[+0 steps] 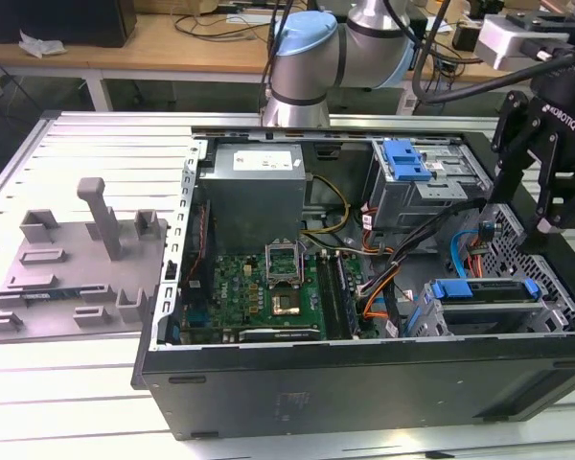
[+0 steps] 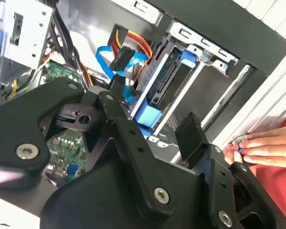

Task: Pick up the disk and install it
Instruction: 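Insert the first disk wire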

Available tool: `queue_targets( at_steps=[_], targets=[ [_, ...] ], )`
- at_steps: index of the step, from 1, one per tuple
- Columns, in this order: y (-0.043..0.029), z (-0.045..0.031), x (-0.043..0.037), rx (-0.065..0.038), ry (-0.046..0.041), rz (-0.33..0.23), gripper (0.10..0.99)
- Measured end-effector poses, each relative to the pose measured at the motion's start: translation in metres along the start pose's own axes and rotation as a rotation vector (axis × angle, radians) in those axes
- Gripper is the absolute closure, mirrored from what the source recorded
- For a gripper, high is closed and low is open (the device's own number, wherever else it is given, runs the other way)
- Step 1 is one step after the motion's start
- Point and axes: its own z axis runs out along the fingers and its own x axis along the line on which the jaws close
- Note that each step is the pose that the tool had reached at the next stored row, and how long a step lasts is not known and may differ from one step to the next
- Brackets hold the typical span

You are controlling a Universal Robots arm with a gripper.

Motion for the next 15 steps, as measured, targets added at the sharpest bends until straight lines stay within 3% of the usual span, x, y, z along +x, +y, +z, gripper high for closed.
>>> queue_targets(
  at_steps=[1, 2, 3, 4, 5, 7, 8, 9, 11, 15],
  targets=[
    [0.0000, 0.0000, -0.0001, 0.013, -0.0005, 0.003, 0.388],
    [0.0000, -0.0001, -0.0002, 0.033, 0.0002, 0.007, 0.388],
    [0.0002, 0.0000, -0.0008, 0.050, 0.0081, 0.008, 0.388],
    [0.0006, -0.0001, -0.0012, 0.057, 0.0231, 0.008, 0.388],
    [0.0007, -0.0002, -0.0030, 0.060, 0.0612, 0.006, 0.388],
    [0.0010, -0.0003, -0.0070, 0.062, 0.0971, 0.004, 0.388],
    [0.0019, -0.0009, -0.0206, 0.064, 0.1271, 0.002, 0.388],
    [0.0023, 0.0008, -0.0307, 0.063, 0.1275, 0.007, 0.388],
    [0.0011, 0.0070, -0.0520, 0.062, 0.1597, 0.023, 0.388],
    [0.0011, 0.0093, -0.0522, 0.048, 0.1653, 0.106, 0.388]
  ],
)
